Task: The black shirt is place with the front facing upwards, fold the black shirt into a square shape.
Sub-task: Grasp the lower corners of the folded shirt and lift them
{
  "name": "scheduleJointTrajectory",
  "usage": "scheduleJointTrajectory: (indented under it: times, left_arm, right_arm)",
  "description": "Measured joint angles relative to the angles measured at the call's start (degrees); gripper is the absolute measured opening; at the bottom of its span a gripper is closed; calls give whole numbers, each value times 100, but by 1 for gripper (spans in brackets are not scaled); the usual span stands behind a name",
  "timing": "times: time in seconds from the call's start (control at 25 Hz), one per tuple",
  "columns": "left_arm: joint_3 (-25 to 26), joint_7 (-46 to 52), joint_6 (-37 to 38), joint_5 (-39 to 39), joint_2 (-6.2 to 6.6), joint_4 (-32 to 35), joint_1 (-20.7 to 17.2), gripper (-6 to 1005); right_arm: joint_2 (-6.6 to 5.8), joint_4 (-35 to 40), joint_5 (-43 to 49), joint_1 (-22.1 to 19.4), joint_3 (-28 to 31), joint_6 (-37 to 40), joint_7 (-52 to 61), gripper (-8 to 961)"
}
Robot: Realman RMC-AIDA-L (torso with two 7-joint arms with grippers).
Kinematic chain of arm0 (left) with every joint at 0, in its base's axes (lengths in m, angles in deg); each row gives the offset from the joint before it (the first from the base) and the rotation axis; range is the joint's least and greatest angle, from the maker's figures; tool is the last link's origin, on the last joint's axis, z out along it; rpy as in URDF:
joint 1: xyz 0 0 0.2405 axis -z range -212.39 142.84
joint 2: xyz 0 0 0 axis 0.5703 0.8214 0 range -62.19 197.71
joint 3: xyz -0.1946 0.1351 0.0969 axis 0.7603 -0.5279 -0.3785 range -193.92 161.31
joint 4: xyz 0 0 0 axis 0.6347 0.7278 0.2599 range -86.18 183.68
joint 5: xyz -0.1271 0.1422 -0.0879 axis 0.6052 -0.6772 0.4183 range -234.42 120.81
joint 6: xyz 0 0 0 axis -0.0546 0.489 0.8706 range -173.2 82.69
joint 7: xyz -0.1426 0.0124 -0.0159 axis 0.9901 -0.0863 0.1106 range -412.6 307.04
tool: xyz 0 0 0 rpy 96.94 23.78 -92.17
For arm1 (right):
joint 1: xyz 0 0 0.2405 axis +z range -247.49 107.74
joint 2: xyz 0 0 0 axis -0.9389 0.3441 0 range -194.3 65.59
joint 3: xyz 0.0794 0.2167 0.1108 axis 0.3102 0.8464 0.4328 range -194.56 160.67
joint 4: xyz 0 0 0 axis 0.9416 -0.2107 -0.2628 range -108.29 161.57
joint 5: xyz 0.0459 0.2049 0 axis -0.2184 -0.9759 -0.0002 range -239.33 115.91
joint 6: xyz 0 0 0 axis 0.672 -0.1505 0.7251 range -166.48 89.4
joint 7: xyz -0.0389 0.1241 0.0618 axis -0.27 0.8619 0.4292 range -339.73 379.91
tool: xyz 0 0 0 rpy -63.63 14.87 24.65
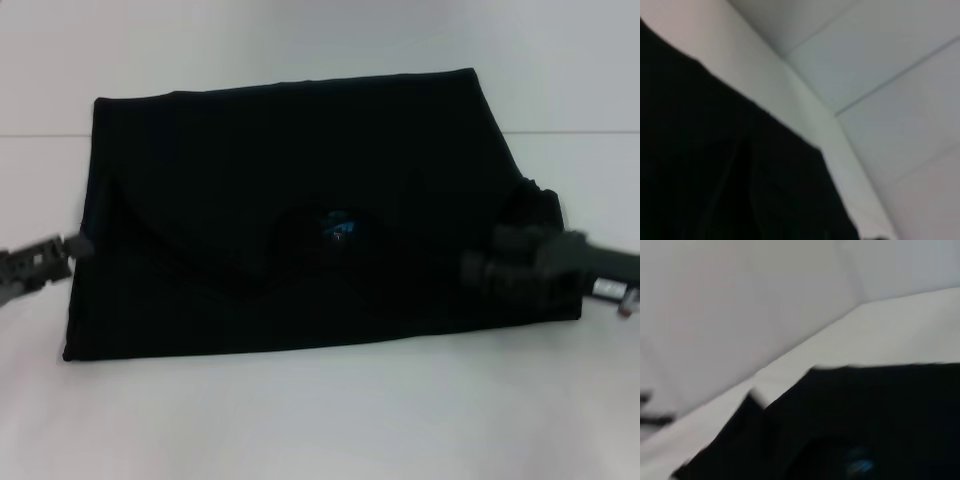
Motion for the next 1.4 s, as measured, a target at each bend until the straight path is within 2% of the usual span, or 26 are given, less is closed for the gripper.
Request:
scheduleJointTrajectory:
  times: [0.24,0.32,0.56,0.76,1.12,1.4]
  left_arm:
    - [-135,216,-25,-733,51,308,73,887]
    - [-202,205,-181,-797,35,310,102,882]
    - [-561,160,-722,-834,-58,271,125,865]
    - [-746,190,-994,-837,-88,232,170,851]
    - [-812,124,-1289,-841,-202,229,190,825]
    - [-1069,120,-1348,-841,-270,223,232,806]
  right_arm:
    - [274,-47,586,-15,-69,235,-851,900]
    - [317,-104,642,-19,-94,222,-1017,900]
    - [325,-217,658,5,-134,193,-1113,900]
    - [320,-220,653,21,-137,189,-1092,900]
    - [319,-221,664,34,-137,174,-1073,899]
    - [326,-221,644,38,-137,174,-1054,899]
